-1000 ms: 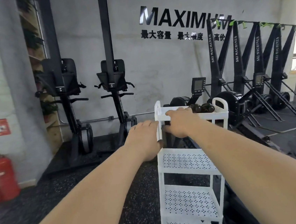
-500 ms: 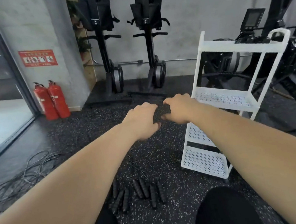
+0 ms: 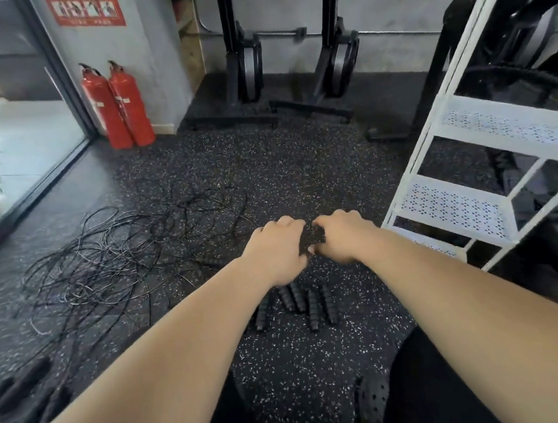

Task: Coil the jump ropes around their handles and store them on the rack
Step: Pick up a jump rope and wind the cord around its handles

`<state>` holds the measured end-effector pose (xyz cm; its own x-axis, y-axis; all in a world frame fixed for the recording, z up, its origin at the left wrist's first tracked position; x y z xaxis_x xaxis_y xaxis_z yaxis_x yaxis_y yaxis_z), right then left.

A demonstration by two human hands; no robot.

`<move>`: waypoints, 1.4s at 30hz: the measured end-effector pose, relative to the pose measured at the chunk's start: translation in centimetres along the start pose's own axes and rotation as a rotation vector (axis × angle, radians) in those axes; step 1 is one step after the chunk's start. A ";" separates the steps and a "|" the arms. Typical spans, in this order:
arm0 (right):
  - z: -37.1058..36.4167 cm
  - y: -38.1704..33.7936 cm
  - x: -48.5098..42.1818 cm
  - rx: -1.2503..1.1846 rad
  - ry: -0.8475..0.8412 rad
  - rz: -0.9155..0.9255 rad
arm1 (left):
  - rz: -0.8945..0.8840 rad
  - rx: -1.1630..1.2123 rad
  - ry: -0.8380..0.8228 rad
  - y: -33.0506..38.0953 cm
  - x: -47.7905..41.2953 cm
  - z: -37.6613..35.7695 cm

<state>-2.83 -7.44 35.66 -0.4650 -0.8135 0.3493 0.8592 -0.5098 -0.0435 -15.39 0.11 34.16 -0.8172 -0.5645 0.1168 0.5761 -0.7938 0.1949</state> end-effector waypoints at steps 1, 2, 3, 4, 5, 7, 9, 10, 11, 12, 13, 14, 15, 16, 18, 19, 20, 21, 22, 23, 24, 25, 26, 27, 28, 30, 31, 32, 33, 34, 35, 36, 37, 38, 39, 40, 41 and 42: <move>-1.0 0.0 -0.9 -0.007 -0.021 -0.007 | 0.008 0.005 -0.022 -0.5 -0.5 -1.1; -2.0 0.1 -1.8 -0.013 -0.041 -0.014 | 0.016 0.008 -0.049 -1.0 -0.9 -2.2; -2.9 0.2 -2.7 -0.019 -0.061 -0.020 | 0.025 0.008 -0.077 -1.5 -1.3 -3.2; -3.9 0.3 -3.6 -0.027 -0.080 -0.024 | 0.036 0.007 -0.103 -1.9 -1.8 -4.3; -4.9 0.4 -4.5 -0.039 -0.098 -0.027 | 0.047 0.009 -0.125 -2.4 -2.2 -5.3; -7.0 0.7 -6.3 -0.067 -0.128 -0.038 | 0.072 0.026 -0.167 -3.4 -3.1 -7.2; -9.2 1.1 -8.1 -0.086 -0.160 -0.050 | 0.100 0.042 -0.206 -4.3 -4.1 -9.2; -10.3 1.3 -9.0 -0.093 -0.179 -0.055 | 0.116 0.052 -0.226 -4.8 -4.5 -10.2; -11.4 1.5 -9.7 -0.099 -0.202 -0.061 | 0.130 0.062 -0.243 -5.1 -5.0 -11.1; -12.6 1.6 -10.5 -0.106 -0.226 -0.067 | 0.140 0.069 -0.258 -5.4 -5.5 -12.0; -13.7 1.9 -11.1 -0.115 -0.248 -0.075 | 0.148 0.075 -0.271 -5.6 -6.0 -12.9; -14.9 2.1 -11.8 -0.128 -0.266 -0.083 | 0.155 0.080 -0.283 -5.9 -6.5 -13.8; -16.1 2.3 -12.3 -0.140 -0.283 -0.090 | 0.163 0.084 -0.296 -6.1 -7.1 -14.8; -17.3 2.6 -12.9 -0.149 -0.302 -0.098 | 0.173 0.086 -0.312 -6.3 -7.6 -15.7; -19.6 3.2 -13.9 -0.153 -0.342 -0.114 | 0.196 0.092 -0.351 -6.7 -8.5 -17.6; -20.7 3.5 -14.4 -0.156 -0.360 -0.125 | 0.211 0.098 -0.373 -7.0 -8.9 -18.6; -21.8 3.8 -14.9 -0.160 -0.376 -0.137 | 0.227 0.101 -0.396 -7.2 -9.2 -19.6; -22.8 4.2 -15.4 -0.167 -0.389 -0.150 | 0.243 0.099 -0.417 -7.4 -9.4 -20.6; -23.9 4.4 -15.9 -0.178 -0.395 -0.161 | 0.254 0.094 -0.434 -7.5 -9.6 -21.5; -24.9 4.7 -16.4 -0.193 -0.398 -0.174 | 0.262 0.092 -0.452 -7.5 -9.8 -22.4; -25.9 4.9 -16.9 -0.212 -0.400 -0.189 | 0.266 0.094 -0.473 -7.4 -10.1 -23.4; -26.9 5.1 -17.4 -0.232 -0.402 -0.207 | 0.266 0.099 -0.493 -7.2 -10.3 -24.2; -27.8 5.2 -17.9 -0.251 -0.406 -0.232 | 0.261 0.102 -0.511 -6.9 -10.6 -25.1; -28.8 5.3 -18.5 -0.272 -0.410 -0.262 | 0.253 0.104 -0.528 -6.5 -11.1 -26.0; -29.5 5.3 -18.9 -0.290 -0.414 -0.291 | 0.242 0.105 -0.539 -6.2 -11.4 -26.7; -31.2 5.2 -19.7 -0.311 -0.423 -0.332 | 0.222 0.107 -0.555 -5.6 -12.0 -28.2; -32.1 5.2 -20.1 -0.312 -0.425 -0.347 | 0.222 0.117 -0.561 -5.4 -12.3 -28.9; -33.0 5.3 -20.5 -0.306 -0.421 -0.362 | 0.230 0.132 -0.568 -5.3 -12.5 -29.6; -33.8 5.3 -20.8 -0.299 -0.413 -0.379 | 0.242 0.150 -0.575 -5.3 -12.7 -30.3; -34.6 5.4 -21.1 -0.293 -0.404 -0.400 | 0.255 0.168 -0.578 -5.4 -12.7 -30.9; -35.4 5.4 -21.4 -0.291 -0.395 -0.420 | 0.267 0.184 -0.578 -5.5 -12.6 -31.5; -36.0 5.5 -21.7 -0.291 -0.389 -0.438 | 0.279 0.198 -0.576 -5.6 -12.6 -32.1; -36.6 5.6 -21.9 -0.294 -0.386 -0.454 | 0.290 0.207 -0.576 -5.8 -12.4 -32.5; -37.2 5.7 -22.1 -0.297 -0.387 -0.466 | 0.298 0.209 -0.578 -6.0 -12.3 -32.9; -37.7 5.8 -22.3 -0.302 -0.390 -0.473 | 0.307 0.210 -0.580 -6.1 -12.1 -33.2; -38.2 5.8 -22.4 -0.309 -0.396 -0.477 | 0.318 0.214 -0.582 -6.2 -12.0 -33.5; -38.6 5.9 -22.5 -0.321 -0.400 -0.479 | 0.329 0.223 -0.584 -6.3 -11.9 -33.7; -39.0 5.9 -22.4 -0.330 -0.403 -0.477 | 0.339 0.235 -0.588 -6.2 -11.9 -33.9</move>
<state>4.38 -3.14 -8.92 -0.6052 -0.3455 0.7172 0.4419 -0.8952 -0.0583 -8.64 4.10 -1.47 -0.5061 -0.5029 0.7007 0.8348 -0.4896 0.2517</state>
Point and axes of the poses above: each hand's wrist, its own x-axis away from the middle knuckle, its own z-axis out of the back of the hand, y = z × x, the point moved 4 cm from there along -x, towards the middle knuckle, and after that the axes turned 3 degrees about z, right-handed, at the moved point
